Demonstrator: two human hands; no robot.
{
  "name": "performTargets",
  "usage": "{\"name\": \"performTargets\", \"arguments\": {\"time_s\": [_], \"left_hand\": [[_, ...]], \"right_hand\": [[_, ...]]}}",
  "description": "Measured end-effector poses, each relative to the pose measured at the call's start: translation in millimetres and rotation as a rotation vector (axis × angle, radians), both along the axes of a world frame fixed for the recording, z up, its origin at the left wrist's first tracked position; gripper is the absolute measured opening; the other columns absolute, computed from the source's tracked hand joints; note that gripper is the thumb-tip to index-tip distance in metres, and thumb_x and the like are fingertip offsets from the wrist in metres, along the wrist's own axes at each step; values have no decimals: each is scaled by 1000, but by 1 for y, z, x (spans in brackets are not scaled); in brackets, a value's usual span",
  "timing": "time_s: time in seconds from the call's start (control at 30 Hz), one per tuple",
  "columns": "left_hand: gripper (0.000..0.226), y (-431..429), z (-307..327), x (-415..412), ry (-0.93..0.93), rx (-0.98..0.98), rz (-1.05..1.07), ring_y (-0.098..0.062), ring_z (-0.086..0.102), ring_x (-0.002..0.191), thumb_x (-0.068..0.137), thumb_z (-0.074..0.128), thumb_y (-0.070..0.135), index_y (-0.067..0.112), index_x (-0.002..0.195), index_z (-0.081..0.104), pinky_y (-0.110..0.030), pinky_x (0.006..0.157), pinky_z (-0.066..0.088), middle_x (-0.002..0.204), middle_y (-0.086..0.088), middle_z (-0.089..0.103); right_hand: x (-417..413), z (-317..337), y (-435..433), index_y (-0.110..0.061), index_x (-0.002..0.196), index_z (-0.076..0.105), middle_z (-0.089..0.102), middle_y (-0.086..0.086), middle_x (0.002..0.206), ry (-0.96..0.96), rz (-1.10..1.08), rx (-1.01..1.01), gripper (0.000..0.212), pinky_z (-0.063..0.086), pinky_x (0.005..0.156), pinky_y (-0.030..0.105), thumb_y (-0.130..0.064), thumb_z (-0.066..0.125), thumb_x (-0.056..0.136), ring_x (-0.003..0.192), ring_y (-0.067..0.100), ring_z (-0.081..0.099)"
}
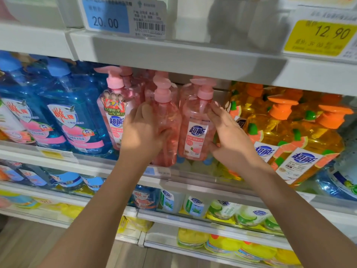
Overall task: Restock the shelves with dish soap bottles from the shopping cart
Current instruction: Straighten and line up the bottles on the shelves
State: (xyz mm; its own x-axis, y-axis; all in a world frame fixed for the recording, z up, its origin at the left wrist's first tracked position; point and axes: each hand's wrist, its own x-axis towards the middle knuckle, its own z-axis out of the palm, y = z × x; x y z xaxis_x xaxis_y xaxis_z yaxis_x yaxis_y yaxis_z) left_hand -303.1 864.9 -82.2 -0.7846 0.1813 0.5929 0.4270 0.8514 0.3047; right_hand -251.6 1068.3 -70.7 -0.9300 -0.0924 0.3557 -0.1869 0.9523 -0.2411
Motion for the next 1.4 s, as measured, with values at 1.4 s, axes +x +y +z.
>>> {"name": "performTargets", "arguments": {"time_s": [1.4], "left_hand": [[66, 3, -37, -31, 361, -376, 242, -35, 58, 114, 70, 75, 9, -2, 129, 48, -44, 95, 46, 131, -21, 55]], "right_hand": [[-53, -30, 2, -10, 143, 32, 39, 10, 146, 157, -148, -224, 78, 51, 94, 41, -13, 71, 75, 122, 27, 52]]}}
